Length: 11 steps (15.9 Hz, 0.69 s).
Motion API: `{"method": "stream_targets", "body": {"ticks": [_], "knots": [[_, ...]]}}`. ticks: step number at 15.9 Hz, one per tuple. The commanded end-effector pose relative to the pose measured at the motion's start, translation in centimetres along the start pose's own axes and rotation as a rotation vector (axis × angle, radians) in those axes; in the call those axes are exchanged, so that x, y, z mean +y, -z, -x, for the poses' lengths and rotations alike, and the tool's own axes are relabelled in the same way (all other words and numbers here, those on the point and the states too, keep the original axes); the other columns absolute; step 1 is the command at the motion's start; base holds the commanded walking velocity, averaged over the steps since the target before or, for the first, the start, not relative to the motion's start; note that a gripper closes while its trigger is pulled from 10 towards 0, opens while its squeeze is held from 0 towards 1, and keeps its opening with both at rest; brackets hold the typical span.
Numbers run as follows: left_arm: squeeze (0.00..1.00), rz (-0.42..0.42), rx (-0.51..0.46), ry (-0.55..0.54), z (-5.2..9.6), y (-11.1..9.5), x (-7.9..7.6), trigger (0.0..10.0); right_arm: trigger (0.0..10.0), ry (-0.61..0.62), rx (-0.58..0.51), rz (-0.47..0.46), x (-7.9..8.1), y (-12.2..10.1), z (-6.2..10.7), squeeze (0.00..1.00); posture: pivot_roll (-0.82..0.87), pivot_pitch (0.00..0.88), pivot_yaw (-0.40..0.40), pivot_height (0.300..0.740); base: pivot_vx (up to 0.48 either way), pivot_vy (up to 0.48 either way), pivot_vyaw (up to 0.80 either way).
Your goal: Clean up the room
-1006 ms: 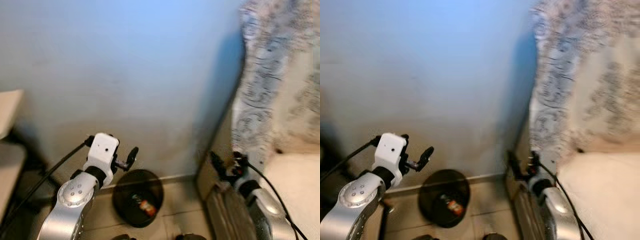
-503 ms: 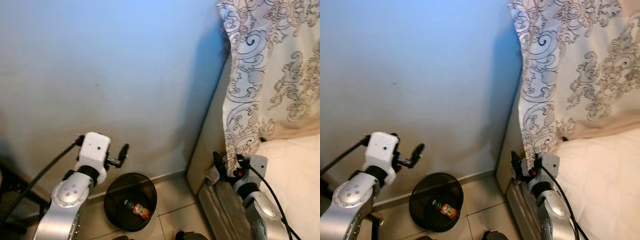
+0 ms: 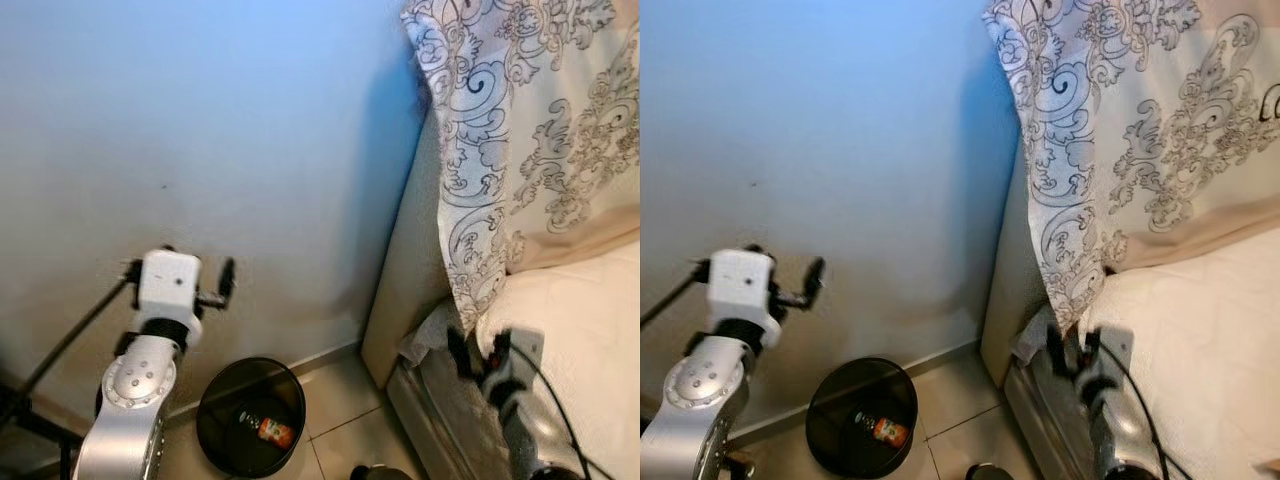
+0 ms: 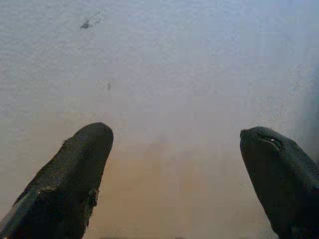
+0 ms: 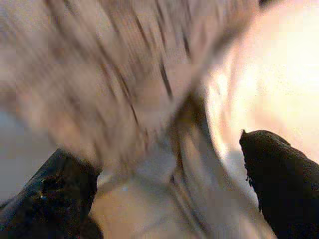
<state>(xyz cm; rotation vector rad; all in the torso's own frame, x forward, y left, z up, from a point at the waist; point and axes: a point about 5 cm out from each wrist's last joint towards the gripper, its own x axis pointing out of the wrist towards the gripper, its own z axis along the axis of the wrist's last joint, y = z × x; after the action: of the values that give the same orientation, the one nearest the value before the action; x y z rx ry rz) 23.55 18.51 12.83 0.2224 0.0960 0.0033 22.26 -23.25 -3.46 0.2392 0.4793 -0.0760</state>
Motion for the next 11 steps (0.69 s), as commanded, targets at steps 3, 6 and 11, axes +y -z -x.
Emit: {"method": "stream_targets", "body": {"ticks": [3,6,11], "knots": [[0.0,0.019,0.029,0.028,0.0,0.3,0.0,10.0,10.0,0.048,-0.003,-0.016,-0.8,-0.4,-0.3,1.0,0.02,0.0,0.017,0.74,0.0,0.0,-0.8],[0.0,0.018,0.067,0.101,0.2,0.8,-0.6,10.0,10.0,0.063,-0.038,0.024,-1.1,-1.0,-0.4,1.0,0.02,0.0,0.016,0.74,0.0,0.0,-0.8],[0.0,0.048,0.11,0.108,0.1,1.3,-0.5,10.0,10.0,-0.006,-0.045,-0.028,-1.0,-1.6,-0.8,1.0,0.01,0.0,0.017,0.74,0.0,0.0,-0.8]]}}
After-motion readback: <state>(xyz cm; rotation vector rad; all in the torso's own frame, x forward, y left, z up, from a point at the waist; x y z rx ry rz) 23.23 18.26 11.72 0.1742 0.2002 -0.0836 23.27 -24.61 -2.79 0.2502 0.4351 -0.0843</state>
